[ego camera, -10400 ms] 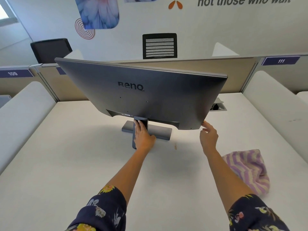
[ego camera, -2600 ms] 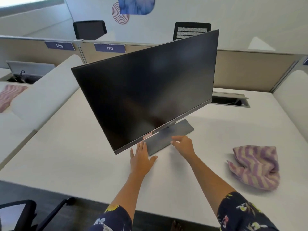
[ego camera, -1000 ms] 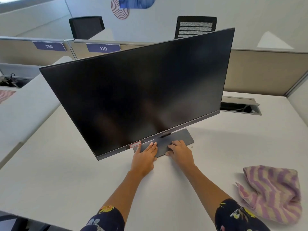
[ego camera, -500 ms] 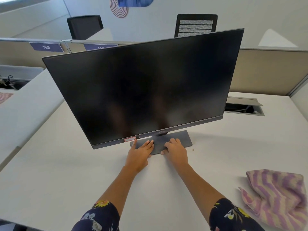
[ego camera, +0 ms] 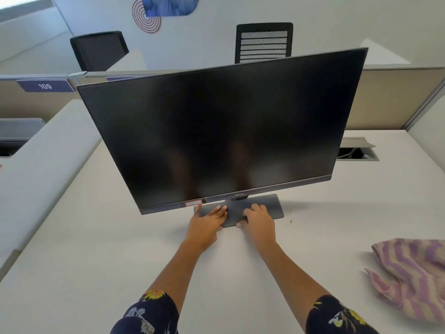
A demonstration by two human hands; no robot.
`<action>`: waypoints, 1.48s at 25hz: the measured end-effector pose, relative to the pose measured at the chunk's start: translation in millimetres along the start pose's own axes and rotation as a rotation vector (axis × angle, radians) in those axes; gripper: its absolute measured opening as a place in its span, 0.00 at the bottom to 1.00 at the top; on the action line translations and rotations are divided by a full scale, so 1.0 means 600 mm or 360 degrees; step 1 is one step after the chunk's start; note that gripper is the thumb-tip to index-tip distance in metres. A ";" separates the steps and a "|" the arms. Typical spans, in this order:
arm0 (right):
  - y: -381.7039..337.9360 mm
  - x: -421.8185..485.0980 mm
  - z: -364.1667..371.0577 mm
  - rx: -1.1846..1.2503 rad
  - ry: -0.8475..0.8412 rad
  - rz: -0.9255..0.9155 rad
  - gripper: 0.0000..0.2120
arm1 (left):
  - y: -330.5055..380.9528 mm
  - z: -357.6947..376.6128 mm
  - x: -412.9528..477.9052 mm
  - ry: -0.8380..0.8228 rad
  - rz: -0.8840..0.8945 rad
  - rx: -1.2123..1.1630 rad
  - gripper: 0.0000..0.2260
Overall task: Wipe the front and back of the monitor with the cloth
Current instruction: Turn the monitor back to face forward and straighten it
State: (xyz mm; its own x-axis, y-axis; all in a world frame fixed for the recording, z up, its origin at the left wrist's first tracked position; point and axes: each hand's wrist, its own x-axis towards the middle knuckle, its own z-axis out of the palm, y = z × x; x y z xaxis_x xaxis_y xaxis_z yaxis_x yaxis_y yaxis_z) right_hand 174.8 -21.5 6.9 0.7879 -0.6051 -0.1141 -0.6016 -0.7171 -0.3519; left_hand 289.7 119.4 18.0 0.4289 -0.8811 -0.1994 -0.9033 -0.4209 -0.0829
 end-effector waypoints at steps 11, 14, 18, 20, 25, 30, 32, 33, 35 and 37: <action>-0.040 0.006 0.014 0.0027 0.0065 0.0196 0.20 | -0.052 -0.012 0.025 -0.0039 0.0193 0.0101 0.25; -0.047 0.009 0.015 0.0023 0.0077 0.0241 0.20 | -0.061 -0.011 0.032 -0.0019 0.0226 0.0108 0.26; -0.060 0.016 0.020 0.0022 0.0092 0.0304 0.20 | -0.074 -0.011 0.043 -0.0021 0.0259 0.0118 0.26; -0.065 0.019 0.023 0.0028 0.0089 0.0344 0.20 | -0.078 -0.010 0.047 -0.0032 0.0269 0.0134 0.27; -0.077 0.019 0.028 0.0072 0.0111 0.0439 0.22 | -0.083 -0.009 0.056 -0.0044 0.0260 0.0061 0.28; -0.056 -0.014 0.047 0.0160 0.0212 0.0438 0.22 | -0.049 -0.005 0.039 0.0009 0.0060 -0.0356 0.29; -0.039 -0.022 0.047 0.0142 0.0286 0.0462 0.22 | -0.042 0.001 0.035 0.0059 0.0058 -0.0393 0.27; -0.032 -0.022 0.047 0.0137 0.0317 0.0468 0.22 | -0.042 0.003 0.036 0.0068 0.0053 -0.0411 0.26; -0.027 -0.022 0.046 0.0120 0.0340 0.0489 0.21 | -0.041 0.001 0.037 0.0054 0.0031 -0.0452 0.25; -0.028 -0.021 0.047 0.0114 0.0346 0.0504 0.21 | -0.037 -0.005 0.037 0.0049 -0.0016 -0.0482 0.23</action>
State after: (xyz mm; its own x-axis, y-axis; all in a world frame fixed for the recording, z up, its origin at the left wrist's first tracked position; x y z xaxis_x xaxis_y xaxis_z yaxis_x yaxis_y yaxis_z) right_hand 178.9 7.8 -12.1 0.5139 -0.8573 -0.0305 -0.7939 -0.4618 -0.3955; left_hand 319.2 108.6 18.1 0.4419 -0.8808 -0.1699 -0.8567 -0.4706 0.2113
